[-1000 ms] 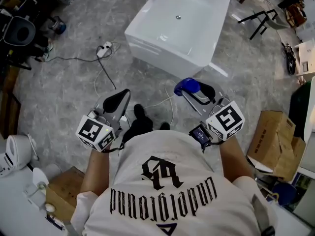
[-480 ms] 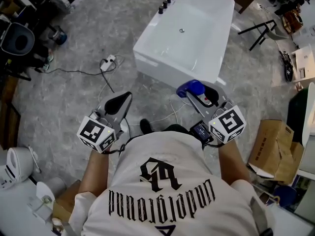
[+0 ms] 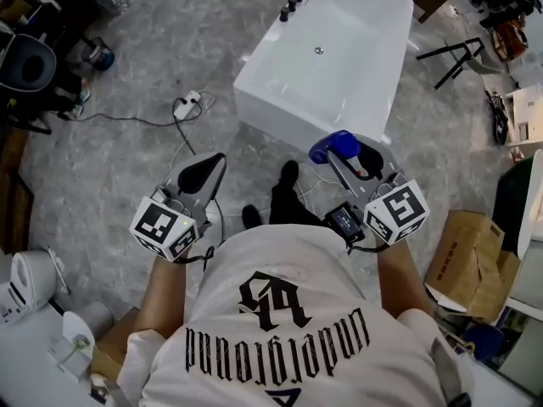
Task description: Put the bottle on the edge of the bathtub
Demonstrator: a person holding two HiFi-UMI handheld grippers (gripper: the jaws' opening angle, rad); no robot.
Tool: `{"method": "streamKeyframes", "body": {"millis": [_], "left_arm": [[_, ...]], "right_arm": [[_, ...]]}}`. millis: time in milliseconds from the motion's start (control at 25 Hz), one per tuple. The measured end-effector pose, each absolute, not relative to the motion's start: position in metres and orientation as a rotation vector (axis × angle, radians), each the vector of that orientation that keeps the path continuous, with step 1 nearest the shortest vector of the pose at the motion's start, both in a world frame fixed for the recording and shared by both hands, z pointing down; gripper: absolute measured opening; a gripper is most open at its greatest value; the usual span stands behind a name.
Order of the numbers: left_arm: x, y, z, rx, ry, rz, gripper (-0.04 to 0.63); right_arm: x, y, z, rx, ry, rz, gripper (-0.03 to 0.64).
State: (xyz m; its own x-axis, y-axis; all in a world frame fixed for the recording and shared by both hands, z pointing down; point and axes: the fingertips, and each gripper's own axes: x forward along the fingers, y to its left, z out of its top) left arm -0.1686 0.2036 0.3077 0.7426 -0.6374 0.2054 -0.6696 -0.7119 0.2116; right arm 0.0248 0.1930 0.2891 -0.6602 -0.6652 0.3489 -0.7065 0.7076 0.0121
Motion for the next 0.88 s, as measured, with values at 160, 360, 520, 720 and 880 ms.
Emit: {"method": "streamKeyframes", "body": {"millis": [160, 360, 520, 720, 880], "left_arm": [[-0.164, 0.175, 0.308, 2.654, -1.051, 0.188, 0.006], [-0.152, 0.123, 0.318, 2.614, -1.093, 0.225, 0.006], [-0.131, 0.074, 0.326, 2.585, -1.105, 0.23, 0.006], [-0.098, 0.017, 0.332, 2.565, -1.119, 0.223, 0.006], [-0.08, -0.019, 0.323, 2.554, -1.166, 0.216, 0.006]], "right_arm": [[0.03, 0.154, 0.294, 1.04, -2.608, 0.207, 0.15], [0.041, 0.094, 0.307, 0.965, -2.629, 0.231, 0.15], [0.055, 0.042, 0.318, 0.91, -2.626, 0.238, 0.15], [0.076, -0.02, 0.322, 0.873, -2.647, 0.224, 0.15], [0.093, -0.052, 0.322, 0.809, -2.652, 0.209, 0.15]]}}
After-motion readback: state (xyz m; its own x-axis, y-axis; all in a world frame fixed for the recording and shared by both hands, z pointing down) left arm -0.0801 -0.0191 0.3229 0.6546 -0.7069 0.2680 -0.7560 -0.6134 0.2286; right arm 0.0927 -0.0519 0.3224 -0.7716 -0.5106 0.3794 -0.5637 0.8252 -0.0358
